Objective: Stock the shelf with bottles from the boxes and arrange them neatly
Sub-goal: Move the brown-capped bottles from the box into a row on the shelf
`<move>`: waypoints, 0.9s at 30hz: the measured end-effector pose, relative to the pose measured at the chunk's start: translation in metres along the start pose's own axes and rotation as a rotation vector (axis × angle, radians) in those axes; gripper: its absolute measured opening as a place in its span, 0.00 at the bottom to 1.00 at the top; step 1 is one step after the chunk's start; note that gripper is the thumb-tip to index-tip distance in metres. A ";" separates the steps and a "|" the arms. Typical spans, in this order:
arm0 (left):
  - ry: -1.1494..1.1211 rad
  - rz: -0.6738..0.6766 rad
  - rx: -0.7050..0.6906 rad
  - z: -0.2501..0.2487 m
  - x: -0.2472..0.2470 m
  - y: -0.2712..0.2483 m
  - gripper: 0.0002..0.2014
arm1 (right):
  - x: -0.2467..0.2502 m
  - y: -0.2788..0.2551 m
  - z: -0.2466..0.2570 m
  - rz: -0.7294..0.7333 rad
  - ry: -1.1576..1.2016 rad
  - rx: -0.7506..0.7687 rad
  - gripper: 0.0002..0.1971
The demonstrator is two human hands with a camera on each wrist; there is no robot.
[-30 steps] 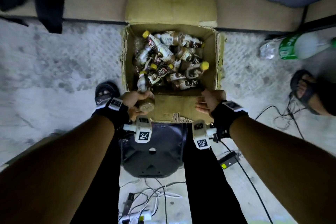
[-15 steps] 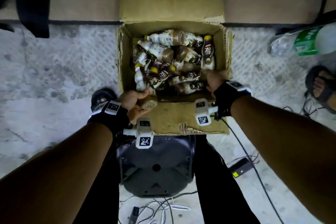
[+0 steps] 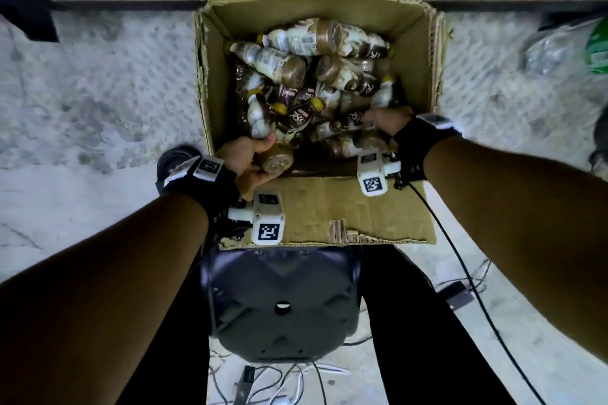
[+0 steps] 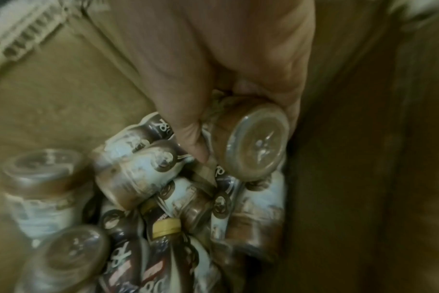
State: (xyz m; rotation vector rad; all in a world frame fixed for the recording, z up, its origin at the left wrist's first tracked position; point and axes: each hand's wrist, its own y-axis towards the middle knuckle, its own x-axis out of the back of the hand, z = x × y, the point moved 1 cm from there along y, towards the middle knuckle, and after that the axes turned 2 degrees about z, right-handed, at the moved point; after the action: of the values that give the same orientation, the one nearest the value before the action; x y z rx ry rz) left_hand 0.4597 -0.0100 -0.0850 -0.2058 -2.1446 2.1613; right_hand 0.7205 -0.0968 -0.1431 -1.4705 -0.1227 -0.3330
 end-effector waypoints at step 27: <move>0.218 0.492 -0.205 -0.006 0.000 -0.450 0.45 | 0.026 -0.501 0.029 0.310 0.489 0.302 0.50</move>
State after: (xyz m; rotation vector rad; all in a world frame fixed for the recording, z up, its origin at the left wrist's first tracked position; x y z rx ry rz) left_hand 0.4471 0.0002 0.3647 -1.0308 -2.3639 1.9960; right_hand 0.6017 -0.1040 0.3452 -1.0547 0.4276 -0.3911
